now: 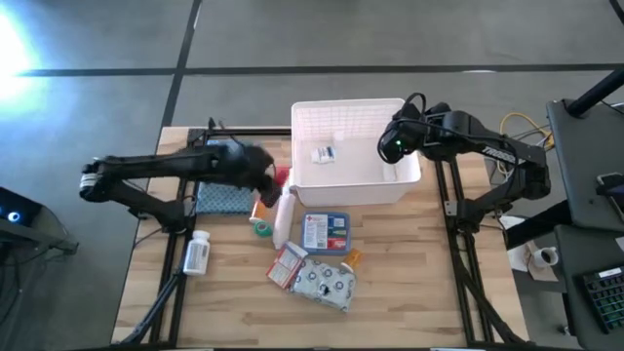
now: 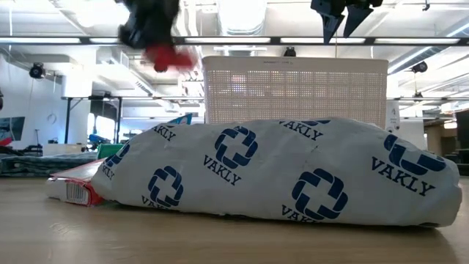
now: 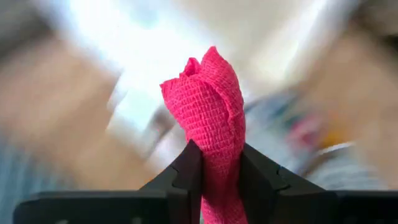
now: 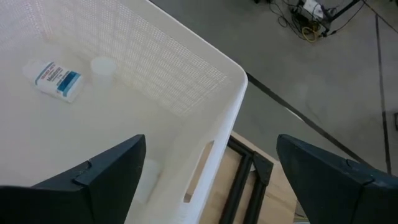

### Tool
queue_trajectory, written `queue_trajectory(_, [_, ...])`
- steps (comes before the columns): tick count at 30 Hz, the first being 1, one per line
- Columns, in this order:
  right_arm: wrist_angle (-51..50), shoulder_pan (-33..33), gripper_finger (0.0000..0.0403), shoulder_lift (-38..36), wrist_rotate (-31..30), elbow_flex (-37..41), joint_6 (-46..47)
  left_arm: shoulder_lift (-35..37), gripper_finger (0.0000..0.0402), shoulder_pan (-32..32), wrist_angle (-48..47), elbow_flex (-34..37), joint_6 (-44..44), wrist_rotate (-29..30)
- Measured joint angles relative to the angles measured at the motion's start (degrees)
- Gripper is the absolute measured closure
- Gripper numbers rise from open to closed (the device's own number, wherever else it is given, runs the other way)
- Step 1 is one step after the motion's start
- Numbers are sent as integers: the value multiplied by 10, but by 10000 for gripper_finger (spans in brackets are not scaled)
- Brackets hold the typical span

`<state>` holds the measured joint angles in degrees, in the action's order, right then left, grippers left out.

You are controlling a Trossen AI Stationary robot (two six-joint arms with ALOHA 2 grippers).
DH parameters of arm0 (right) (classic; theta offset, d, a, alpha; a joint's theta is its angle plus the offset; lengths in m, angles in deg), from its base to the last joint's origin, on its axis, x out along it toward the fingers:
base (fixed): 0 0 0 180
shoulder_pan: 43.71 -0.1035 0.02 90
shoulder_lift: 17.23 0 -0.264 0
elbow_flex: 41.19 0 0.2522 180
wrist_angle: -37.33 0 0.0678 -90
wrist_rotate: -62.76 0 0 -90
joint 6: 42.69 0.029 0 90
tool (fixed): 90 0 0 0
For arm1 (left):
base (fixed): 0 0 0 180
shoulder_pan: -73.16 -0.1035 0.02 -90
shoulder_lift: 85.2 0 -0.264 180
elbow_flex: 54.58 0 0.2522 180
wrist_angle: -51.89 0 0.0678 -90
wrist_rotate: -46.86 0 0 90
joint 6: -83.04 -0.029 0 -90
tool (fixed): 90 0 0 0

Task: Pick & place medical supplies in basket/bin
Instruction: Put the red bandage into the white bin, then put the orange pill bottle into the white bin

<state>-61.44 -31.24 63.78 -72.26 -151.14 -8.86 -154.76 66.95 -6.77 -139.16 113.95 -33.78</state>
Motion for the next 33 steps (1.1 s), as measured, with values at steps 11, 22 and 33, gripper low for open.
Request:
queue_trajectory(11, [-1,6,51,0,0,0,-19,-97,316,-106,419,-34,-220,46])
queue_trajectory(22, [-5,6,51,-7,1,0,-30,-239,123,-117,-52,-311,-211,46])
queue_trajectory(33, [8,6,51,-10,-1,0,-42,-210,96,-49,-440,-383,44,42])
